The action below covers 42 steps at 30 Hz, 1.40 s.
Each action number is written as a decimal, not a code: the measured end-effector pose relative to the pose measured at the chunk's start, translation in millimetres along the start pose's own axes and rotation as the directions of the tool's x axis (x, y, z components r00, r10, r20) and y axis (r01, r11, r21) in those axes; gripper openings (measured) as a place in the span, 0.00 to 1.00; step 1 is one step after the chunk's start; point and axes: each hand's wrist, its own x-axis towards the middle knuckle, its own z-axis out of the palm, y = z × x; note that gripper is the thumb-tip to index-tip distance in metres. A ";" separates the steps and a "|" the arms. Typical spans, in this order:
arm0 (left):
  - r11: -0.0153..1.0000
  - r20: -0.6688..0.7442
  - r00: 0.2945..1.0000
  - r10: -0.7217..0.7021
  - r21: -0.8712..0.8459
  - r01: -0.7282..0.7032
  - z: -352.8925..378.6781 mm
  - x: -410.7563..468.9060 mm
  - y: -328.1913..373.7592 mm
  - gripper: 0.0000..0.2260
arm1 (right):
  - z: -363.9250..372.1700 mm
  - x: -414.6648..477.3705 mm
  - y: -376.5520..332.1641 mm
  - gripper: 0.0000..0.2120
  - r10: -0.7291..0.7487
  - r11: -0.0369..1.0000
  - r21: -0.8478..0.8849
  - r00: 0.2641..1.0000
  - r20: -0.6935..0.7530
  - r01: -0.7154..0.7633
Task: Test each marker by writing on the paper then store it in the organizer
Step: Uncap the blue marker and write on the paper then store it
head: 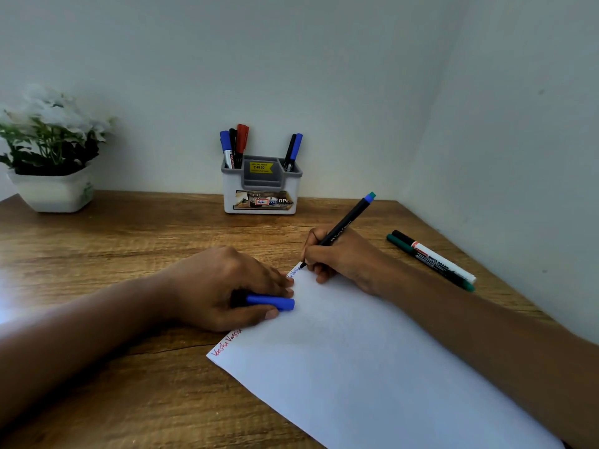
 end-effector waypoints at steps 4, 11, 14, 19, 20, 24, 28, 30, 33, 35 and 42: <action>1.000 0.013 1.000 -0.012 -0.001 0.012 -0.5 0.6 1.0 0.18 | 1.2 0.5 -0.7 0.06 0.018 1.000 -0.013 1.000 -0.023 -0.018; 0.999 0.017 0.999 -0.033 -0.015 0.034 -1.1 0.6 1.0 0.18 | -6.6 -0.9 -2.8 0.06 0.101 0.928 0.364 0.993 -0.056 -0.074; 0.999 0.021 0.999 -0.050 -0.019 0.050 -1.5 0.9 0.9 0.19 | -7.4 -3.9 -4.4 0.08 0.091 0.921 0.383 0.996 -0.017 -0.077; 0.992 0.030 0.993 -0.115 -0.052 0.117 -1.7 0.7 0.2 0.22 | -6.8 -9.6 -12.8 0.07 0.011 0.970 0.243 1.000 -0.020 -0.006; 0.987 0.015 0.990 -0.141 -0.071 0.142 -1.9 0.9 0.2 0.24 | -8.9 -10.8 -16.4 0.07 -0.020 0.972 0.232 0.999 -0.037 0.028; 0.925 -0.051 0.930 -0.365 -0.138 0.355 -5.4 4.6 1.2 0.20 | -16.9 -18.1 -30.4 0.08 -0.079 0.948 0.300 0.993 -0.090 0.103; 0.858 -0.172 0.862 -0.476 -0.308 0.412 -5.9 2.7 -1.7 0.18 | -20.3 -25.6 -35.6 0.08 -0.139 0.936 0.328 0.990 0.011 0.128; 0.820 -0.175 0.845 -0.506 -0.402 0.408 -4.9 2.1 -2.7 0.14 | -21.4 -27.6 -35.5 0.10 -0.168 0.916 0.380 0.983 0.068 0.130; 0.758 -0.159 0.827 -0.540 -0.519 0.395 -6.4 4.8 -0.6 0.19 | -19.0 -28.9 -34.7 0.13 -0.161 0.897 0.429 0.983 0.091 0.107; 0.745 -0.160 0.820 -0.549 -0.538 0.394 -7.0 5.0 -0.6 0.16 | -16.4 -29.2 -35.8 0.13 -0.162 0.897 0.426 0.984 0.077 0.114; 0.788 -0.133 0.839 -0.527 -0.445 0.424 -8.2 2.9 0.6 0.26 | -9.3 -30.4 -35.7 0.04 -0.184 0.914 0.378 0.981 0.062 0.148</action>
